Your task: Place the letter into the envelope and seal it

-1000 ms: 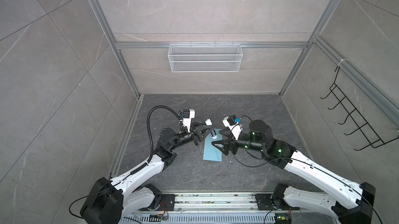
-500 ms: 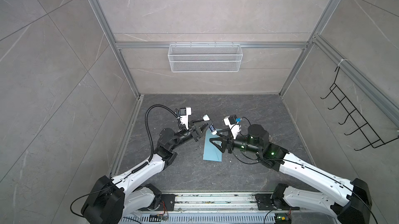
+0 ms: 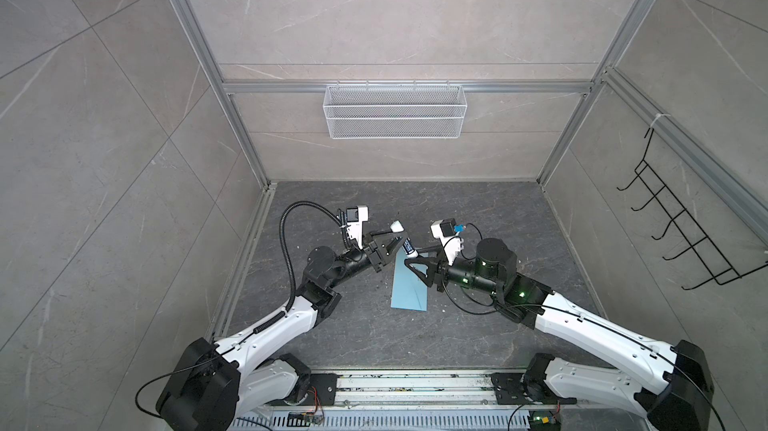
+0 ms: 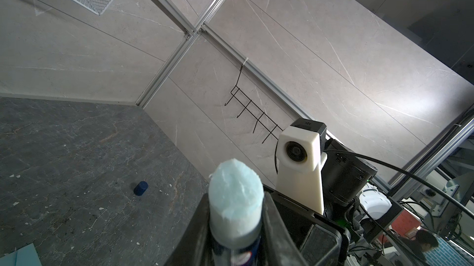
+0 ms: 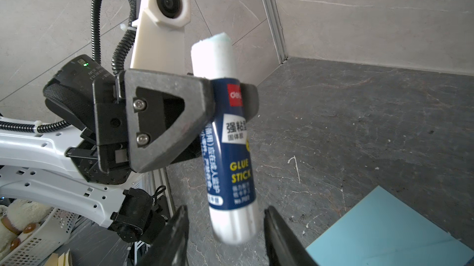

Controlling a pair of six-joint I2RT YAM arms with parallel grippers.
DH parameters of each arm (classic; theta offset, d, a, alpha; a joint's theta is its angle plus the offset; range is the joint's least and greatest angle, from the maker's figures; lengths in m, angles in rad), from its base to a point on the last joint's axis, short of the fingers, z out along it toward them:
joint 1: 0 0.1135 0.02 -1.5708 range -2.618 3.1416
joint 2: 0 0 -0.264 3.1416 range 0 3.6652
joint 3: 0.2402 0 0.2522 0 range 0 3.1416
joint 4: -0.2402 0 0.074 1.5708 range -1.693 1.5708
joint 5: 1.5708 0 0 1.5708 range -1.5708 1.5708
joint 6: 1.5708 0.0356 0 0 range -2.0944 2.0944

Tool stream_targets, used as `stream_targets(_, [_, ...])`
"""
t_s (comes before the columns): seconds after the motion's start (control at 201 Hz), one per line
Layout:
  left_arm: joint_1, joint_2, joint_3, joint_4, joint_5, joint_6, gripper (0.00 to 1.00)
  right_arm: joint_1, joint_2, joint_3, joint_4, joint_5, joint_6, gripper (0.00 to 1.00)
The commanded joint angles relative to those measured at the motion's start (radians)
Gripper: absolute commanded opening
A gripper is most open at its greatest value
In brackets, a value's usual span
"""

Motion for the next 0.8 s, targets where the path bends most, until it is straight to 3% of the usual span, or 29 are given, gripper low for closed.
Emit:
stream_targets(0.0, [0.002,-0.005,0.015,0.08,0.007,-0.003,0.0,-0.005,0.0,0.021,0.028,0.017,-0.012,0.48])
stream_targets(0.533, [0.001,0.017,0.011,0.08,0.007,-0.012,0.0,-0.008,-0.011,0.029,0.005,0.041,-0.028,0.21])
stream_targets(0.792, [0.001,0.034,0.011,0.032,-0.009,0.002,0.0,-0.01,-0.001,0.107,-0.154,0.107,-0.094,0.11])
